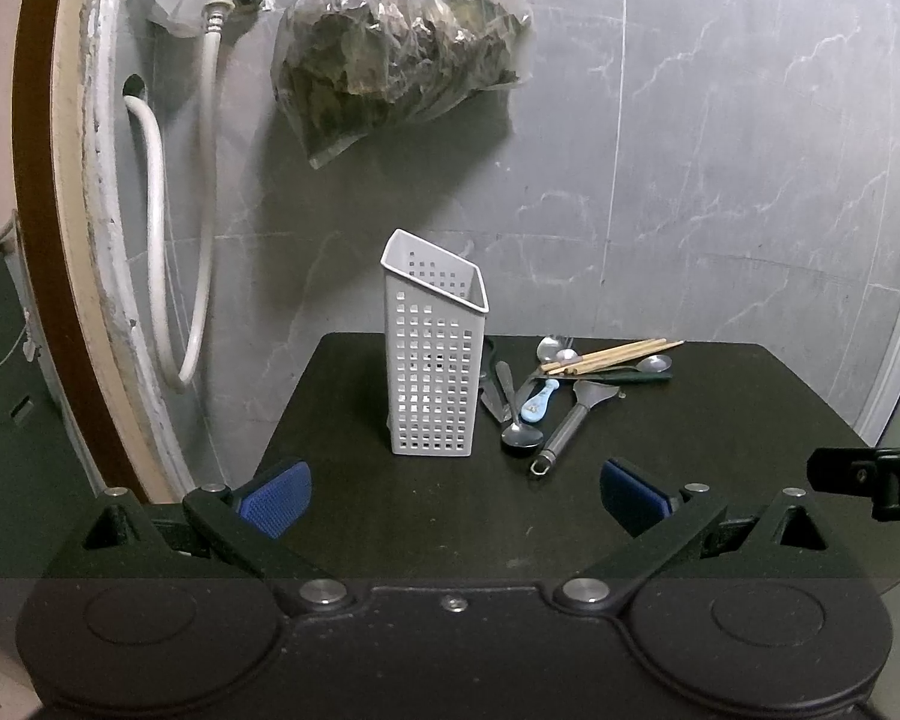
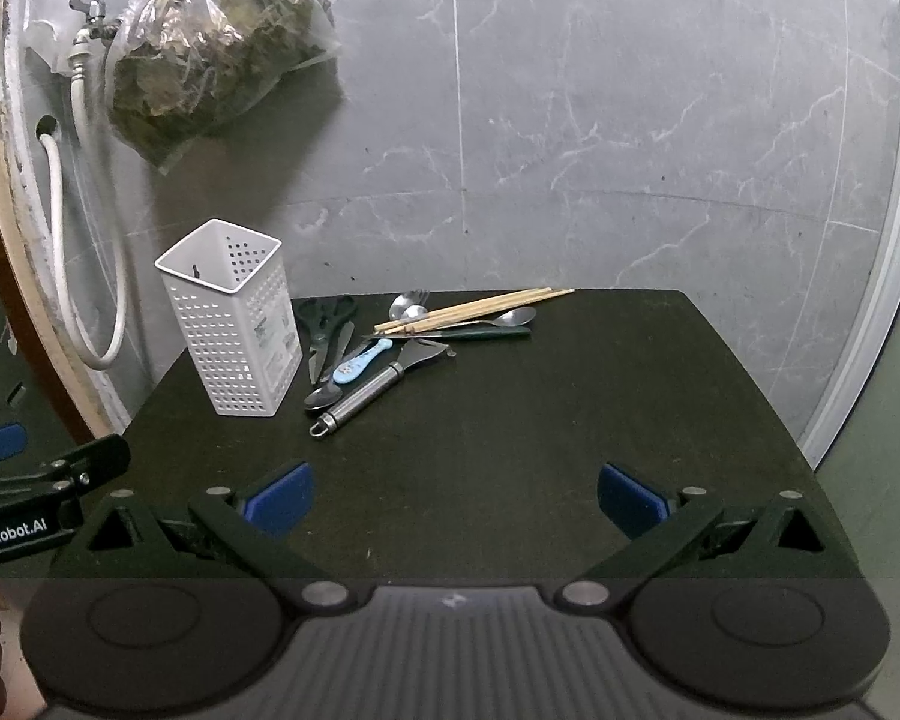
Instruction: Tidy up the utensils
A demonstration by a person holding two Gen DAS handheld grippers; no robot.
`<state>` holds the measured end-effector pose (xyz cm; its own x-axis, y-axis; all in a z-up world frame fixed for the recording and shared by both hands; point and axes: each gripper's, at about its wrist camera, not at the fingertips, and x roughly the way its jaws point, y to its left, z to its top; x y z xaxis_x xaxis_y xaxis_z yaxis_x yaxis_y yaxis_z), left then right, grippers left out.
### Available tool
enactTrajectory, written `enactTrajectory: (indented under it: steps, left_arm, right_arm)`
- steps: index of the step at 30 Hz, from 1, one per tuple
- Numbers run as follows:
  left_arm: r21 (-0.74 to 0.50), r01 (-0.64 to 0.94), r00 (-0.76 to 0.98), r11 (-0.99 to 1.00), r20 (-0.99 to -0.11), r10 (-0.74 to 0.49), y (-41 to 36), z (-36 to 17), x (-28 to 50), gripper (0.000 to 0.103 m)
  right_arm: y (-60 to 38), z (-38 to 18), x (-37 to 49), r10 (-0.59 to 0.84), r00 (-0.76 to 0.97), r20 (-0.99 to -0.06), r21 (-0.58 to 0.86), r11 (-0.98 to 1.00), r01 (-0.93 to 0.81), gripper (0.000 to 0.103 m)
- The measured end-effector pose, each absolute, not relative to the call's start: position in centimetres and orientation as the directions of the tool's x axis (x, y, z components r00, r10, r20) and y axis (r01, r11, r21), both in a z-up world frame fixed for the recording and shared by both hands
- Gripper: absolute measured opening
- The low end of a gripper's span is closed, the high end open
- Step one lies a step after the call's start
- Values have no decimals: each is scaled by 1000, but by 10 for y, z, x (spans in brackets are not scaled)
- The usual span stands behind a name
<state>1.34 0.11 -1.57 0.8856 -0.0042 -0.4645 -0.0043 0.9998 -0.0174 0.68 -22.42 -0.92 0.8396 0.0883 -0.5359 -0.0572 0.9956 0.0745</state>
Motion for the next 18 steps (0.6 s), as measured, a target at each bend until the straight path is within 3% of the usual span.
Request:
enactTrajectory:
  steps: [18]
  left_arm:
    - [-31,16,859,999,-512,-30,10,-25,38,102]
  right_arm:
    - [-213,-12,27,54,815,-577,61,998,-23,103]
